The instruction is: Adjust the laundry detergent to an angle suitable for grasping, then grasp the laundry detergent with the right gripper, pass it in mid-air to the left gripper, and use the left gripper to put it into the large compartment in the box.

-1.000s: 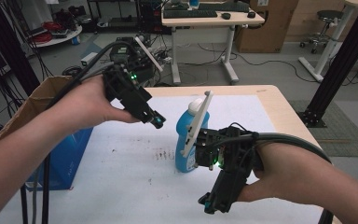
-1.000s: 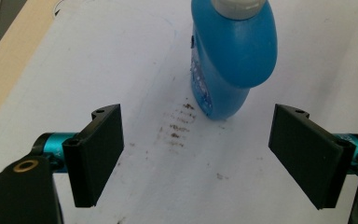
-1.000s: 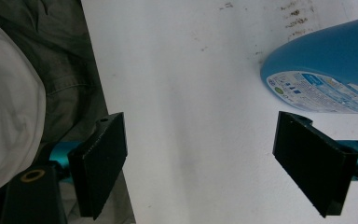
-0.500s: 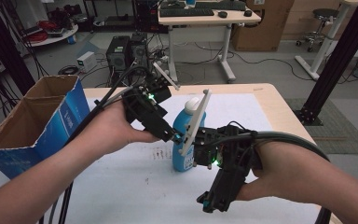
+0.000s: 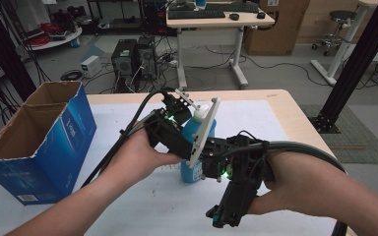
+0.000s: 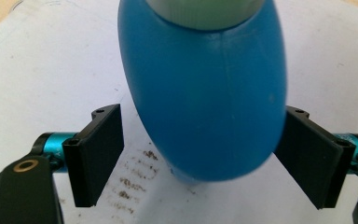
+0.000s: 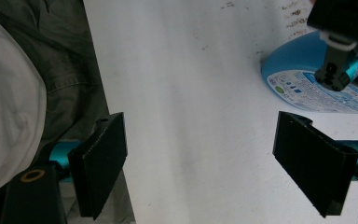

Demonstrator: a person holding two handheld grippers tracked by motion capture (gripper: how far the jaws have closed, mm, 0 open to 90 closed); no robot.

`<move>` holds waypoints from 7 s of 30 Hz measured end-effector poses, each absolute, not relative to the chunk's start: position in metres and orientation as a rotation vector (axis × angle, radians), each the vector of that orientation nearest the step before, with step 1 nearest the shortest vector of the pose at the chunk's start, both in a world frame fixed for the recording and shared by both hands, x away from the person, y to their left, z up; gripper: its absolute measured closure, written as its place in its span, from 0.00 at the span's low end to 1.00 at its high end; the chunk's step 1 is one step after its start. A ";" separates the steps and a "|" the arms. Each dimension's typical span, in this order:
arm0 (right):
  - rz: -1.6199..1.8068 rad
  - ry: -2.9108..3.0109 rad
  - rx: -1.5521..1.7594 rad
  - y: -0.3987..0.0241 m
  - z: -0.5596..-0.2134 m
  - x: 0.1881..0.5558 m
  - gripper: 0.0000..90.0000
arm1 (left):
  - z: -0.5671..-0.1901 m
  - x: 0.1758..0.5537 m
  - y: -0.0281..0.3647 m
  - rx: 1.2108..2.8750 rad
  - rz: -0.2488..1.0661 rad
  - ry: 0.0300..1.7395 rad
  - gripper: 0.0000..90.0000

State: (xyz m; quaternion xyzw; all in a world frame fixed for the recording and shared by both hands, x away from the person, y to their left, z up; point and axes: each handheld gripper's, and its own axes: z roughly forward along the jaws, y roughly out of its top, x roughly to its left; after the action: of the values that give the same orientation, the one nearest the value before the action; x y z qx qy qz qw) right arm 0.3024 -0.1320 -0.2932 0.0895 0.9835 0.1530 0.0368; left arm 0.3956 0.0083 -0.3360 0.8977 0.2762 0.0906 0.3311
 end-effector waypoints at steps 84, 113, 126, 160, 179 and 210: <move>0.474 3.026 0.292 -0.135 -0.301 0.302 0.19 | -0.340 0.404 0.009 2.374 0.249 0.716 0.50; 0.482 3.041 0.246 -0.128 -0.300 0.297 0.19 | -0.336 0.406 0.050 2.490 0.044 0.065 0.50; 0.481 3.048 0.221 -0.124 -0.302 0.297 0.19 | -0.346 0.403 0.056 2.513 0.036 0.030 0.49; 0.525 3.045 0.190 -0.113 -0.288 0.296 0.19 | -0.235 0.383 0.154 2.389 0.281 0.377 0.21; 0.537 3.045 0.159 -0.108 -0.289 0.291 0.19 | -0.225 0.377 0.163 2.365 0.341 0.441 0.21; 0.641 3.024 0.192 -0.140 -0.276 0.308 0.19 | -0.219 0.383 0.155 2.381 0.332 0.403 0.21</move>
State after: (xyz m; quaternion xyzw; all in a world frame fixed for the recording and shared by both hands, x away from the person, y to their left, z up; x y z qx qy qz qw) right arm 0.3084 -0.1399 -0.2763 0.0620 0.9761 0.2070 0.0220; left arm 0.3831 0.1548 -0.2191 0.9169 0.1551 0.1278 0.3448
